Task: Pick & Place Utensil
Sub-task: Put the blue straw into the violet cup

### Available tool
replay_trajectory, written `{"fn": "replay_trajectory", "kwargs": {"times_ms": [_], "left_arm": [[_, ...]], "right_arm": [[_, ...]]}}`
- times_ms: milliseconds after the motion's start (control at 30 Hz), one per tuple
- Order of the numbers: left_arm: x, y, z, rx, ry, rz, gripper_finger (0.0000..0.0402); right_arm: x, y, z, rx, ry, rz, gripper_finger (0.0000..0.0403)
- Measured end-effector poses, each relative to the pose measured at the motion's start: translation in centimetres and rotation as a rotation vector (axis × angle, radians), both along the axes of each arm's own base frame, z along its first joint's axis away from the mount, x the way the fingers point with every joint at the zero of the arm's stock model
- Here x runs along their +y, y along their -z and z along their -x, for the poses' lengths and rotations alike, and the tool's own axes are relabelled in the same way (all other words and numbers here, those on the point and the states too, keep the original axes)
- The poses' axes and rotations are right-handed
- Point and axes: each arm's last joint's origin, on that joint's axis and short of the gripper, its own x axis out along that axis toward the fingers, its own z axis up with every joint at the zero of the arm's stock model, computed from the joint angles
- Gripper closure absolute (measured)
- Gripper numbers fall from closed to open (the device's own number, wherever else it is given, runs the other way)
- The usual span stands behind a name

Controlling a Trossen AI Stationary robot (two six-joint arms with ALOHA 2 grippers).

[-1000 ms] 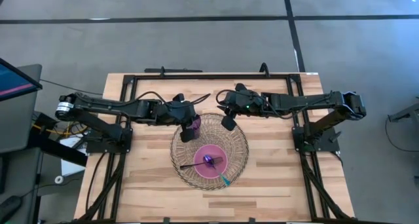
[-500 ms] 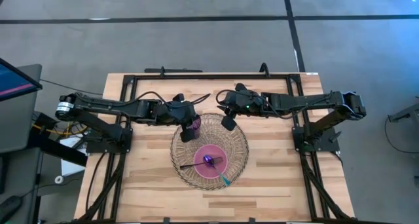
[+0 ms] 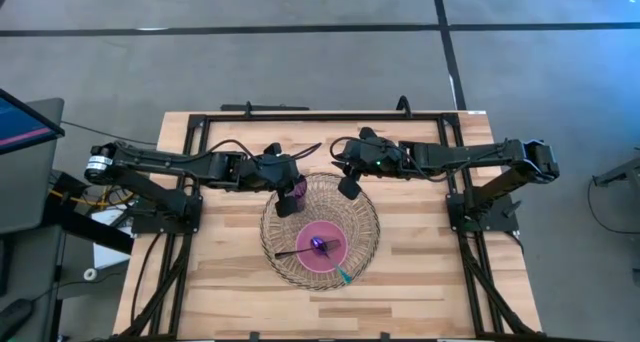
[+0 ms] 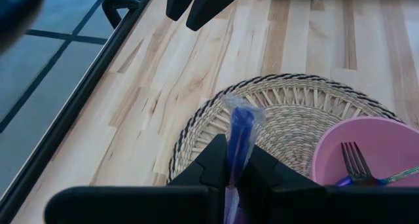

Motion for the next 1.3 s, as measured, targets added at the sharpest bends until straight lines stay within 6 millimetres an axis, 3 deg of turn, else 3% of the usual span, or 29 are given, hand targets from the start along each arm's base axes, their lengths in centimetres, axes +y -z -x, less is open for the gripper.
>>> {"fn": "replay_trajectory", "kwargs": {"times_ms": [833,1300], "left_arm": [[0.2,-0.25,-0.11,-0.032,-0.032,-0.004,0.0378],[0.2,-0.26,-0.12,-0.031,-0.029,-0.011,0.0319]], "right_arm": [[0.01,-0.01,0.0,0.0,-0.001,0.0,0.0326],[0.01,-0.01,0.0,0.0,-0.001,0.0,0.0326]]}}
